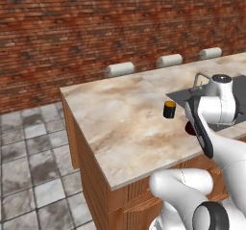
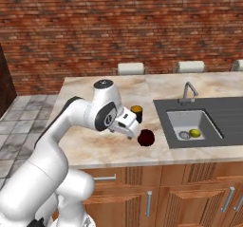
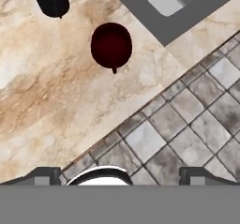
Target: Clear the mugs and bowl far away from the sink.
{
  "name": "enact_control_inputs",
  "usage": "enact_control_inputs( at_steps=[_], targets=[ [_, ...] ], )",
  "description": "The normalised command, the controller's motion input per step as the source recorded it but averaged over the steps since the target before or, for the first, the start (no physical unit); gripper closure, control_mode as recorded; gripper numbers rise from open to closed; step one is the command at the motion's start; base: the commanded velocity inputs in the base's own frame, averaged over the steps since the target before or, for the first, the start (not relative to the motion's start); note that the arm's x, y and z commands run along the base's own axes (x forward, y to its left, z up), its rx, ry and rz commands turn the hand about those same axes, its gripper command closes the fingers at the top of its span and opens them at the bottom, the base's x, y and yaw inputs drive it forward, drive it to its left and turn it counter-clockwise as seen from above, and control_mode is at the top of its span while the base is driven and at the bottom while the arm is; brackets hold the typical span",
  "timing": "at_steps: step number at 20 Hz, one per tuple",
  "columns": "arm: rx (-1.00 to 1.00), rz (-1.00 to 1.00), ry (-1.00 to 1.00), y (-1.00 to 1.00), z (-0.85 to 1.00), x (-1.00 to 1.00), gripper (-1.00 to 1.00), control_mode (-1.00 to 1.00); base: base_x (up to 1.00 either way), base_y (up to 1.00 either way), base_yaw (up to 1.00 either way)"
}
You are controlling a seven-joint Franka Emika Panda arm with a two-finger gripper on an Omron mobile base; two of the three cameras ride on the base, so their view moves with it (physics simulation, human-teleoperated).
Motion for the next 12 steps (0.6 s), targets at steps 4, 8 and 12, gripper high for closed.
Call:
enact_control_inputs(
  at_steps=[4, 8, 12],
  targets=[
    [0.00, -0.08, 0.00, -0.02, -0.12, 0.34, -1.00, -1.00, 0.00, 0.00, 0.00],
    [0.00, 0.00, -0.02, -0.09, -0.01, 0.14, -1.00, -1.00, 0.00, 0.00, 0.00],
    [0.00, 0.00, -0.09, -0.28, -0.12, 0.00, -1.00, -1.00, 0.00, 0.00, 0.00]
  ],
)
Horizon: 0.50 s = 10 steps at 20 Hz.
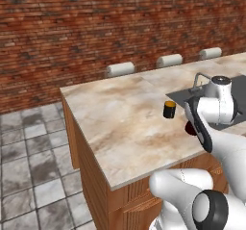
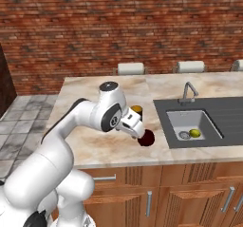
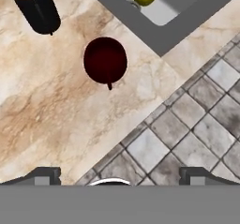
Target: Clear the mugs and bowl far away from the sink.
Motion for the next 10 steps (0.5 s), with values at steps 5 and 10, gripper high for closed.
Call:
enact_control_inputs(
  at_steps=[5, 10],
  targets=[
    [0.00, -0.03, -0.08, -0.22, -0.13, -0.15, -1.00, -1.00, 0.00, 0.00, 0.00],
    [0.01, -0.01, -0.01, -0.06, -0.29, -0.01, -1.00, -1.00, 0.00, 0.00, 0.00]
  ],
)
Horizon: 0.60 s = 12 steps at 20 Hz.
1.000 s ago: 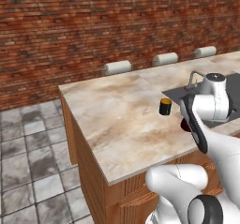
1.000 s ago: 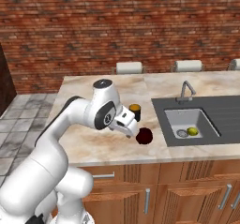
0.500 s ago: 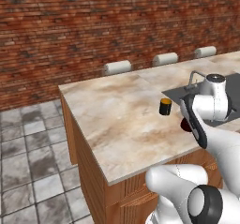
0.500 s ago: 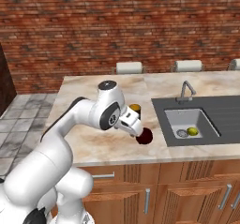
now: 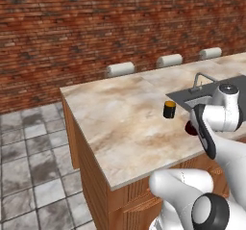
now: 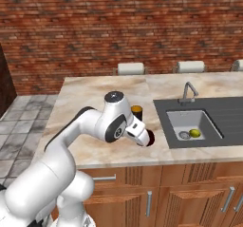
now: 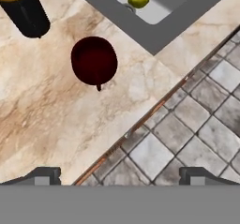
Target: Clear the mugs and bowl far away from the sink.
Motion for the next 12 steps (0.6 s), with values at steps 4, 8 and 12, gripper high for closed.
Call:
enact_control_inputs(
  at_steps=[4, 8, 12],
  targets=[
    [0.00, 0.00, -0.07, 0.01, -0.28, 0.21, -1.00, -1.00, 0.00, 0.00, 0.00],
    [0.02, 0.00, -0.02, 0.00, -0.11, 0.22, -1.00, -1.00, 0.00, 0.00, 0.00],
    [0.01, 0.00, 0.00, 0.00, -0.05, 0.35, -1.00, -1.00, 0.00, 0.00, 0.00]
  ],
)
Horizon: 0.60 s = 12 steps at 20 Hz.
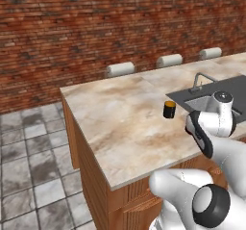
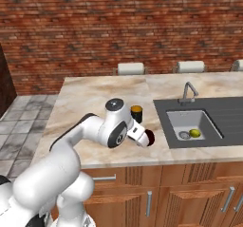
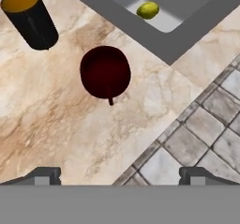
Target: Clear the mugs and bowl far away from the sink.
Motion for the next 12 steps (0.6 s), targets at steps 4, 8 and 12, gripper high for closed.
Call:
enact_control_inputs(
  at_steps=[4, 8, 12],
  targets=[
    [0.00, 0.00, 0.00, 0.00, -0.10, 0.46, -1.00, -1.00, 0.00, 0.00, 0.00],
    [0.00, 0.00, 0.00, -0.05, -0.04, 0.25, -1.00, -1.00, 0.00, 0.00, 0.00],
    [0.00, 0.00, 0.01, -0.12, -0.15, 0.02, -1.00, -1.00, 0.00, 0.00, 0.00]
  ],
)
